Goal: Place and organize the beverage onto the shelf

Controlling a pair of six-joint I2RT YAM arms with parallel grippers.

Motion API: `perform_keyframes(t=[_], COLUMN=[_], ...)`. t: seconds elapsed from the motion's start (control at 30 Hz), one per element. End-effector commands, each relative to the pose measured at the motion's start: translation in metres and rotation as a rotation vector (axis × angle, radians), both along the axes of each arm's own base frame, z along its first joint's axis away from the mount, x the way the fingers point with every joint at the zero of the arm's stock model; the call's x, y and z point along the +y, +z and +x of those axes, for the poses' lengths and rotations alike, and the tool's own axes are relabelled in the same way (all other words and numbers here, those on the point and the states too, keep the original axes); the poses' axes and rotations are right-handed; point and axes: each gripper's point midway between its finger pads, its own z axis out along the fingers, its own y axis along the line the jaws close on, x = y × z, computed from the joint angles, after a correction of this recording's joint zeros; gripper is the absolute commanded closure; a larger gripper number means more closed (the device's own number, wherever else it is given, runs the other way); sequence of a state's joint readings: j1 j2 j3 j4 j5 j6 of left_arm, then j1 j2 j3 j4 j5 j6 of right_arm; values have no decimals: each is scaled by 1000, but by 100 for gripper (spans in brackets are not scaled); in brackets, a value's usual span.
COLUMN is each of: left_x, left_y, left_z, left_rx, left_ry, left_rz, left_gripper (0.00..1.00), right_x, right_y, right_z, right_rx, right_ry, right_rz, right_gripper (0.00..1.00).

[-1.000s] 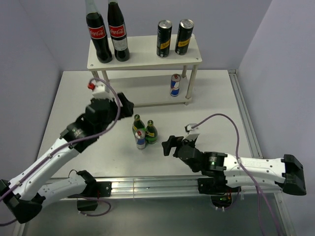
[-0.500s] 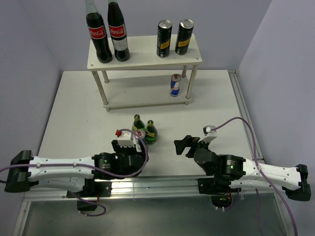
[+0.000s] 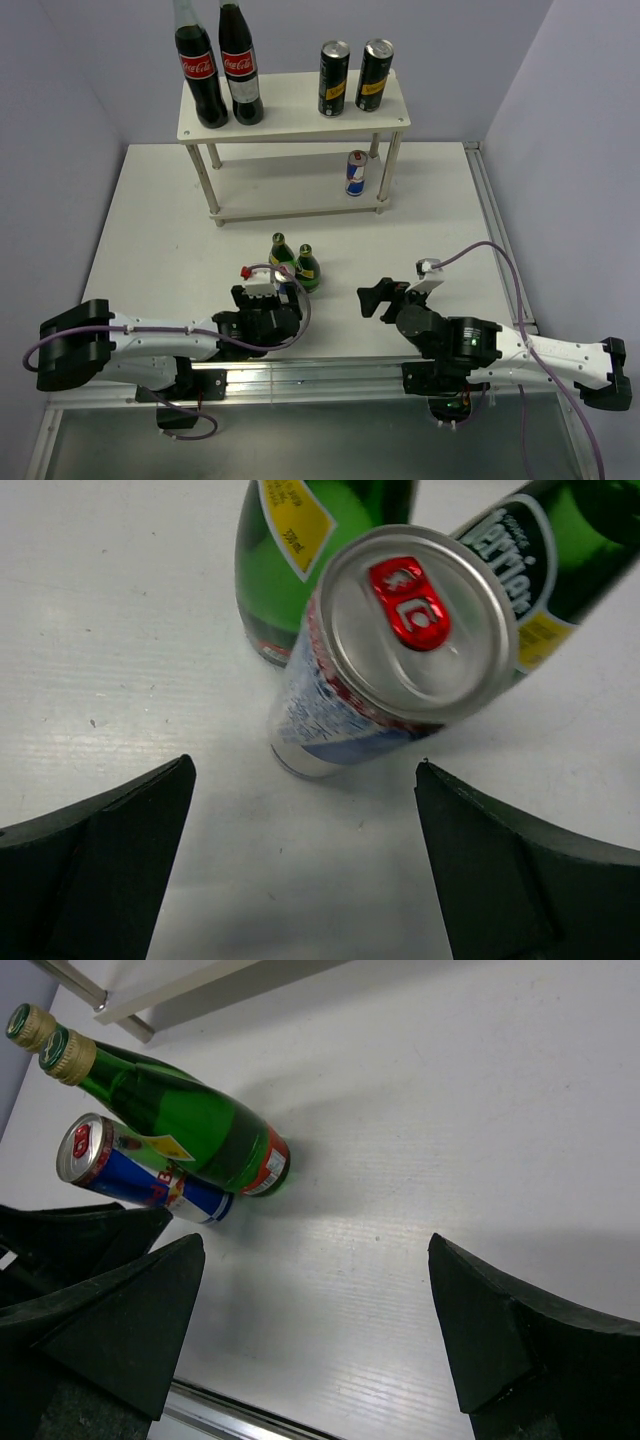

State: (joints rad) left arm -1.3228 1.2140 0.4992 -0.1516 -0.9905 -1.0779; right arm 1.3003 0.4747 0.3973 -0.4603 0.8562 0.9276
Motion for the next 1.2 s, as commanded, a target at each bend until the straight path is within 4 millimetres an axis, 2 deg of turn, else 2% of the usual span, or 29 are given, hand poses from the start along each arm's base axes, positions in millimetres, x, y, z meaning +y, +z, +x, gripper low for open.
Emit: perform_keyframes(t=[0.0, 0.07, 0.17, 0.37, 0.63, 0.77, 0.87, 0.9, 1.17], left_x=[-17, -11, -13, -8, -9, -6, -1, 1, 11], left_y=[9, -4, -9, -33, -45, -48, -48, -47, -40], left_z=[15, 25, 28, 40, 53, 57, 59, 60, 54], left_rx=[-29, -21, -22, -8, -25, -39, -51, -57, -42], left_ry=[-15, 3, 0, 14, 45, 67, 91, 104, 117], left_rz=[-107, -75, -80, -37, 17, 23, 28, 29, 17], left_gripper=[1, 1, 1, 1, 2, 7, 19, 27, 55], right_x=[-1, 0, 1, 2, 10, 20, 31, 37, 64], right_y=[2, 0, -2, -3, -9, -11, -11, -11, -7], right_z=[2, 2, 2, 3, 3, 4, 4, 6, 14], right_rx=[-13, -11, -10, -9, -10, -10, -20, -30, -49], right_ry=[-22, -18, -15, -19, 5, 28, 61, 70, 88], right_rz=[14, 0, -10, -29, -40, -51, -51, -55, -78], right_gripper=[0, 0, 0, 0, 0, 0, 0, 0, 0])
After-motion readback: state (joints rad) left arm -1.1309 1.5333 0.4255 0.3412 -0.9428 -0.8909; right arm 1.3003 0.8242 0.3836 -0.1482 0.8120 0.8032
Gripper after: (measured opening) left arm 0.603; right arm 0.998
